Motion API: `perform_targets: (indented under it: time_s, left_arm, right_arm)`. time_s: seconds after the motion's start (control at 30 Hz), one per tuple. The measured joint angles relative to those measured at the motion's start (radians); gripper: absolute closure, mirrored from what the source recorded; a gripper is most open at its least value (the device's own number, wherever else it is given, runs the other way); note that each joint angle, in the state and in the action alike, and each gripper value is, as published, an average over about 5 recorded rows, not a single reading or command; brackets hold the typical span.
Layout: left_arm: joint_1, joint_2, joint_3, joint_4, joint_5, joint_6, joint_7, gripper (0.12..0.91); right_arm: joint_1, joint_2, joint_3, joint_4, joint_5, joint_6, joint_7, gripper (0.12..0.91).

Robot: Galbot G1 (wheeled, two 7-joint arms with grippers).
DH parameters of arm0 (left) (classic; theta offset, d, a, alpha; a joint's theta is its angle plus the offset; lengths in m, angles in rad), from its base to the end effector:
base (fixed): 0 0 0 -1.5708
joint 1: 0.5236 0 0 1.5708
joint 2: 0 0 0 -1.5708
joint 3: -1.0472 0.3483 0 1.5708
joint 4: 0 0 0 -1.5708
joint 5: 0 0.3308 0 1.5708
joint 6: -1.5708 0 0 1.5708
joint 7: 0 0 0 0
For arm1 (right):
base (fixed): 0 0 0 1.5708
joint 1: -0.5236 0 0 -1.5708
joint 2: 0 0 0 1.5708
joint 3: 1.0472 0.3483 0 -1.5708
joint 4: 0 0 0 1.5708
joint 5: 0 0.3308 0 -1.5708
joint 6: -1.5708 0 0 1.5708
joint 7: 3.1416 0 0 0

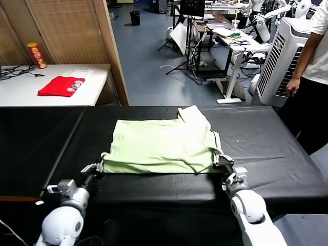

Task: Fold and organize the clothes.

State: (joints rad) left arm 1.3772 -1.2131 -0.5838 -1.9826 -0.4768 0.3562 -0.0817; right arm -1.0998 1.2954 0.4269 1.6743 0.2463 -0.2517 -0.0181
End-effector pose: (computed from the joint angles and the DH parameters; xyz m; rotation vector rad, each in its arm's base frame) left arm 0.2228 0.0927 -0.2833 -0.0467 -2.8502 0.1313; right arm 0.3107 -0.0548 -0.3277 0.1977 -2.9054 0.0495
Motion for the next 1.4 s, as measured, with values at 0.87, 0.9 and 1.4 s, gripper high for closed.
perform_targets:
  time_s: [0.87, 0.9, 1.4]
  left_arm:
    - [0.09, -0.006, -0.013, -0.036, 0.005, 0.024, 0.02, 0.233]
    - [0.094, -0.007, -0.012, -0.037, 0.003, 0.024, 0.023, 0.232]
    - [0.109, -0.009, -0.003, -0.021, -0.043, 0.025, 0.052, 0.734]
  right_arm:
    - [-0.255, -0.035, 0.083, 0.24, 0.008, -0.053, -0.029, 0.295]
    - [-0.261, -0.034, 0.085, 0.242, 0.009, -0.052, -0.029, 0.315]
    - [-0.289, -0.011, 0.079, 0.24, 0.004, -0.051, -0.028, 0.789]
